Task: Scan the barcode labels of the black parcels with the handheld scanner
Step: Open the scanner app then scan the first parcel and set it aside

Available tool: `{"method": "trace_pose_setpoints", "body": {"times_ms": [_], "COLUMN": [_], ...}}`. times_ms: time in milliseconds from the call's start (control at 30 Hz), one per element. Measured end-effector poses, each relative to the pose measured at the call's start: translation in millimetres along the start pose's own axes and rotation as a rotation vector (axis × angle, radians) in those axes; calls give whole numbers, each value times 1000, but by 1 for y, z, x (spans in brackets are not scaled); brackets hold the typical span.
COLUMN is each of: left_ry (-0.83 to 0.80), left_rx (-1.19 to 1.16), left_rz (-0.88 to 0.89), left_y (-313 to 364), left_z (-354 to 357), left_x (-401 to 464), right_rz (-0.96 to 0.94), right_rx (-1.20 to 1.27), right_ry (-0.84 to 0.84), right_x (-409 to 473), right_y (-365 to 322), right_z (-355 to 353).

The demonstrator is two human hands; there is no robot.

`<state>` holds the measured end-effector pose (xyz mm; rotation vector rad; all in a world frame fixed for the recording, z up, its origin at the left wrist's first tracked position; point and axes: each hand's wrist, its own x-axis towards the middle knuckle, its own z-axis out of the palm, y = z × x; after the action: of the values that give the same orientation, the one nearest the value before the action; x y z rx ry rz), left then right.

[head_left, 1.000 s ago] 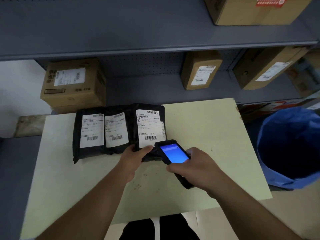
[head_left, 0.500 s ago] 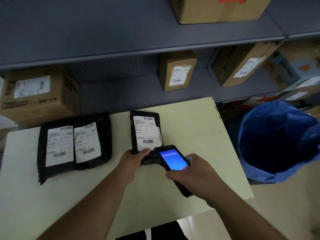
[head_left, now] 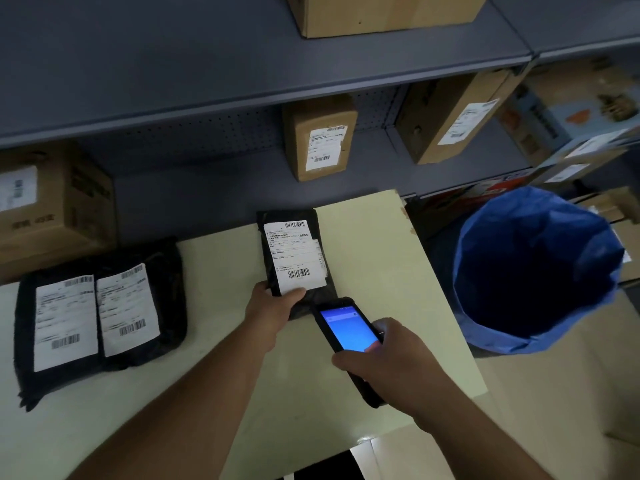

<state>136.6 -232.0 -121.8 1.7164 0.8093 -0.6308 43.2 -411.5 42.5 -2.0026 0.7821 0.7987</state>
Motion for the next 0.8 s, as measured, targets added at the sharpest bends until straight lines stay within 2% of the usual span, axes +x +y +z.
{"method": "trace_pose_setpoints", "body": {"times_ms": [233,800], "left_ry": [-56,-155], "left_rx": [85,58], "left_rz": [-2,-46], "left_y": [18,19], "left_z": [32,76], "left_x": [9,24], "right_rz": [41,92], "right_rx": [13,47], "right_ry": [22,51], "right_x": [7,11], "right_y": [10,21], "right_z": [-12,-23]}}
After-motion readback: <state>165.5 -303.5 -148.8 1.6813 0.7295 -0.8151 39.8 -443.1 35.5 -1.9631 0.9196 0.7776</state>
